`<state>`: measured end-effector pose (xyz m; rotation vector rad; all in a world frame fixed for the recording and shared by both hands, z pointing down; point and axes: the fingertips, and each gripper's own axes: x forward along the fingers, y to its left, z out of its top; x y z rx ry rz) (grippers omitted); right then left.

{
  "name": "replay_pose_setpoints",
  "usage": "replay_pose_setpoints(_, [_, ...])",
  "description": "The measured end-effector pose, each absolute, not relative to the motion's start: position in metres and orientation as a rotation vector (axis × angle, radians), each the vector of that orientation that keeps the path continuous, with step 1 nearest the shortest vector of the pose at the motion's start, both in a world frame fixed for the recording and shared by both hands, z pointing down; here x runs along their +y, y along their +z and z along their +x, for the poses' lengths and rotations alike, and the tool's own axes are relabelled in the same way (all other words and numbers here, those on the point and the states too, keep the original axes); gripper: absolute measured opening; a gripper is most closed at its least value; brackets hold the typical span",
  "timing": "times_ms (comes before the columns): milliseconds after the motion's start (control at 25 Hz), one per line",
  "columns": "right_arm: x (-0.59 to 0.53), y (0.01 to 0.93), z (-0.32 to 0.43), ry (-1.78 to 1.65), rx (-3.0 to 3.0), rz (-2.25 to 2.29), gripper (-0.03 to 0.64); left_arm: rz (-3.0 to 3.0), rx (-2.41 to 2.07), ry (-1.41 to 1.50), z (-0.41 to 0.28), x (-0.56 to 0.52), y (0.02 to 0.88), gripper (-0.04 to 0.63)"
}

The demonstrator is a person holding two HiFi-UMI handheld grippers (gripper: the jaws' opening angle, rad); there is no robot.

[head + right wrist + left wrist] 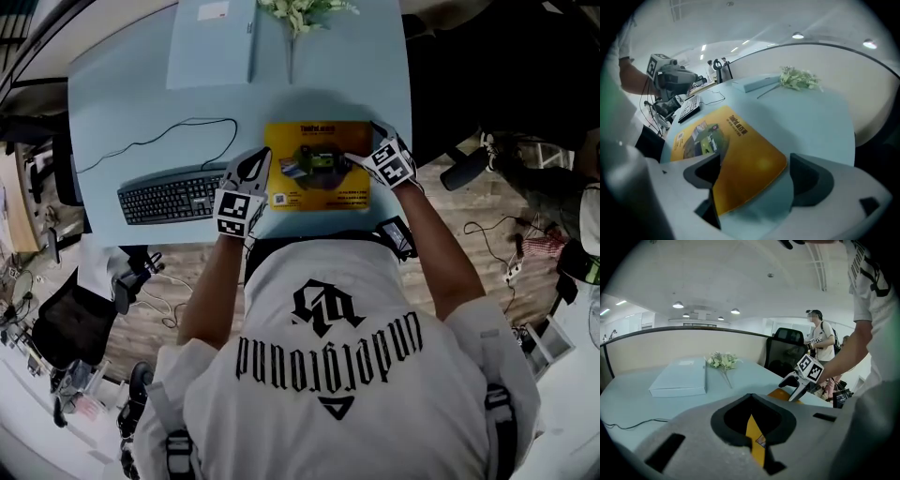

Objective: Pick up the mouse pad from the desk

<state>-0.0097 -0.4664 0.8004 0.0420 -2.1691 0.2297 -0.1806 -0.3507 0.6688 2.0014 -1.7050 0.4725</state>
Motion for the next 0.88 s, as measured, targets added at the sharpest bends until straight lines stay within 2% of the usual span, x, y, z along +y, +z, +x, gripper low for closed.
replay_pose_setpoints(520, [-0.462,0.799,-0.023,0.121,-2.122,0.008,0.477,1.987,-1.679,0.490,-0.175,-0.350,0.682,0.008])
replay_pose_setpoints(720, [-0.461,0.800,-0.023,0.120,-2.118,0.010,0.457,1.992,-1.690,0.486,-0.176,-0.349,0.679,0.008])
replay_pose_setpoints(880, [-0.454,0.798,-0.023,0.127,-2.112,0.007,0.402,1.997,-1.698,0.482,-0.177,-0.346,0.675,0.008])
